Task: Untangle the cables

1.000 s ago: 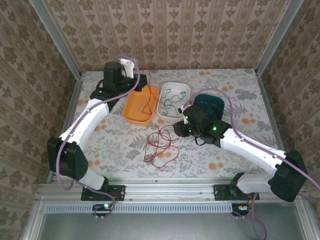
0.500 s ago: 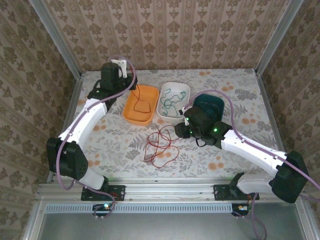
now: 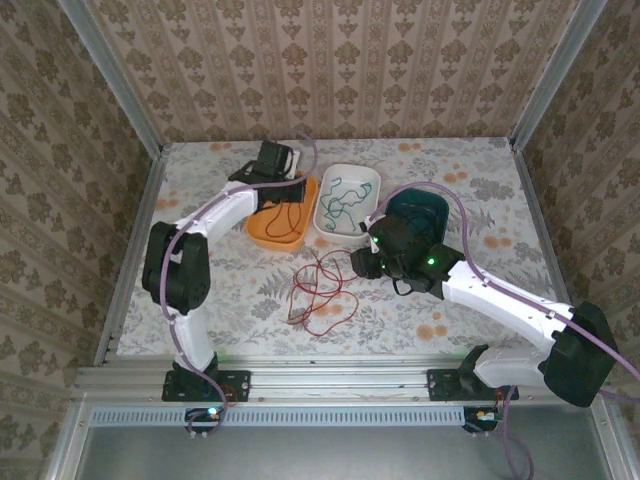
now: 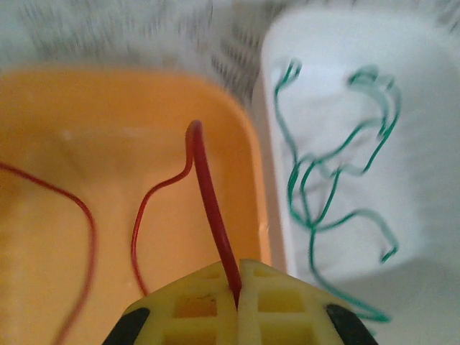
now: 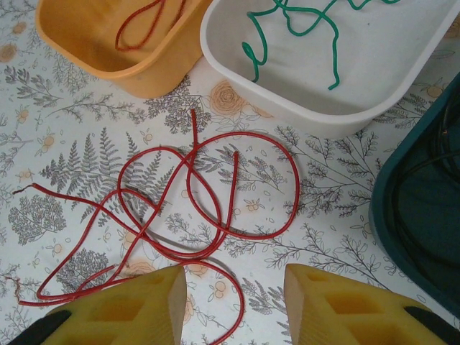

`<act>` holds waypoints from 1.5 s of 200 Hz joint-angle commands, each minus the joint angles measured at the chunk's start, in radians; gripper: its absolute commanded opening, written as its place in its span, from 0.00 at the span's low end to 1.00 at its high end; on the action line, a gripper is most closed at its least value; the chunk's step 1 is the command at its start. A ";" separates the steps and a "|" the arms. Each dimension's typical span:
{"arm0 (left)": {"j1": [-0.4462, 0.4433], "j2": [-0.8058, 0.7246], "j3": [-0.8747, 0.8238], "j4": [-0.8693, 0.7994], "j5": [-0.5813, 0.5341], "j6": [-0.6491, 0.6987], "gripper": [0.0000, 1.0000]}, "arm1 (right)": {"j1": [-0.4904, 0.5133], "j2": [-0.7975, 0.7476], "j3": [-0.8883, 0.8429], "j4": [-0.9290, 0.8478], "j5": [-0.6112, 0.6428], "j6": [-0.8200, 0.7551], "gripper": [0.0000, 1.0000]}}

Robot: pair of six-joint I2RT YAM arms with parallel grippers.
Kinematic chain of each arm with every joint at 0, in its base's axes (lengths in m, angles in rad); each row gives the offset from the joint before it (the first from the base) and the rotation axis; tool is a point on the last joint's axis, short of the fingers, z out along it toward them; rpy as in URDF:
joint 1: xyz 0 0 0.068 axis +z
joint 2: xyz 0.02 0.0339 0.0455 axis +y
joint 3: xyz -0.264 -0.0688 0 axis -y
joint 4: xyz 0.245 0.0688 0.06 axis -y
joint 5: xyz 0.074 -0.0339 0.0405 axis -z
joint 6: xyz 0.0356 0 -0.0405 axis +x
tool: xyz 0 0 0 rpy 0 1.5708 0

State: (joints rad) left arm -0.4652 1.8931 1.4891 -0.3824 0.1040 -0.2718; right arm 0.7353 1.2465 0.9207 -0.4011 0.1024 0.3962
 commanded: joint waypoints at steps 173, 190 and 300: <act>-0.272 -0.586 -0.600 -0.037 -0.003 -0.016 0.84 | -0.018 -0.006 -0.022 0.008 0.023 -0.004 0.43; -0.323 -0.600 -0.649 -0.059 -0.014 -0.020 0.85 | -0.019 0.007 -0.021 0.014 0.019 -0.005 0.42; -0.384 -0.454 -0.627 0.072 -0.232 -0.005 0.00 | -0.019 0.011 -0.039 0.029 -0.133 -0.040 0.43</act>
State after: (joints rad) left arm -0.8116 1.4494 0.7921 -0.3122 -0.0437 -0.3180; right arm 0.7216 1.2690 0.9028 -0.3981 0.0879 0.3878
